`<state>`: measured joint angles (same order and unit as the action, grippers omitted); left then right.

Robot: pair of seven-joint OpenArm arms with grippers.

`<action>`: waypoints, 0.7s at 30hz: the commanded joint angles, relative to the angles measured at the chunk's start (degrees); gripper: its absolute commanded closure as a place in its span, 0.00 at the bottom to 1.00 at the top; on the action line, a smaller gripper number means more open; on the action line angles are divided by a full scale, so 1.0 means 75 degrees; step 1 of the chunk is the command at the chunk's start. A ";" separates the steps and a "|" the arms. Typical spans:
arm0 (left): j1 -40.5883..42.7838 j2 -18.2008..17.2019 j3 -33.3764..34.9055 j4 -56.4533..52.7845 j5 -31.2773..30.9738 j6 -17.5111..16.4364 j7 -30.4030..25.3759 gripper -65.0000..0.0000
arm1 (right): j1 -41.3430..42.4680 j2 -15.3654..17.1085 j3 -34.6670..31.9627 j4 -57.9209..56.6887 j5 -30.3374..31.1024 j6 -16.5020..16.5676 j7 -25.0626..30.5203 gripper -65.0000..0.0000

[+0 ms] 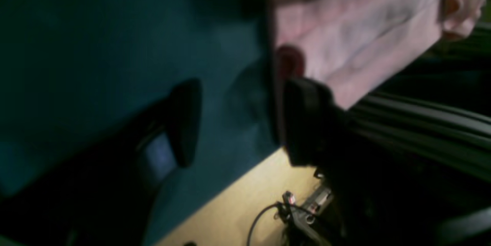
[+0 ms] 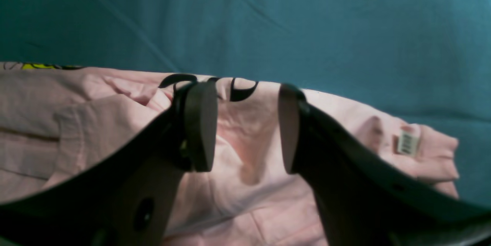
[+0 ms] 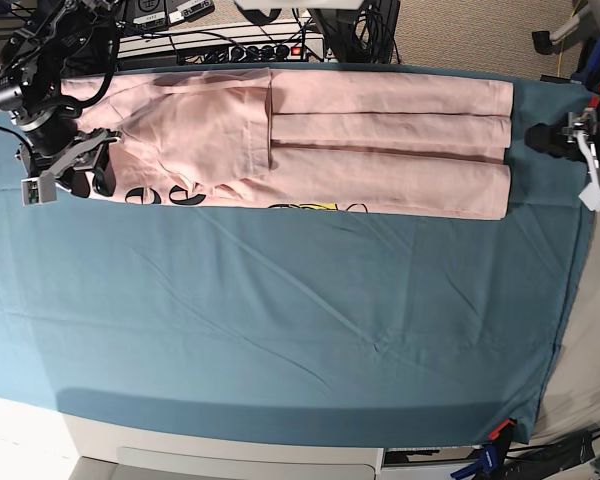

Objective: Fold the T-shirt properly
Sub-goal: 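Grasp the hem end of the folded strip with the left gripper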

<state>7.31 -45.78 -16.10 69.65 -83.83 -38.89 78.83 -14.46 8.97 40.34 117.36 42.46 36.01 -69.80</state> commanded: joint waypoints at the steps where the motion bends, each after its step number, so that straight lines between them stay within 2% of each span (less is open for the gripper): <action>1: -0.0067 -0.0131 -0.0070 0.0172 -0.0156 -0.0015 -0.0058 0.46 | 0.0044 0.0073 0.0029 0.0122 0.0131 0.0015 0.0201 0.59; 21: -0.0067 0.1373 -0.0070 0.0393 -0.0156 0.0070 -0.0525 0.46 | 0.0044 0.0009 0.0029 0.0122 -0.0213 -0.0128 0.0338 0.59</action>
<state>7.11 -34.52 -16.27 71.96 -85.19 -38.44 74.59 -14.48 8.38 40.34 117.36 40.29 35.16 -68.93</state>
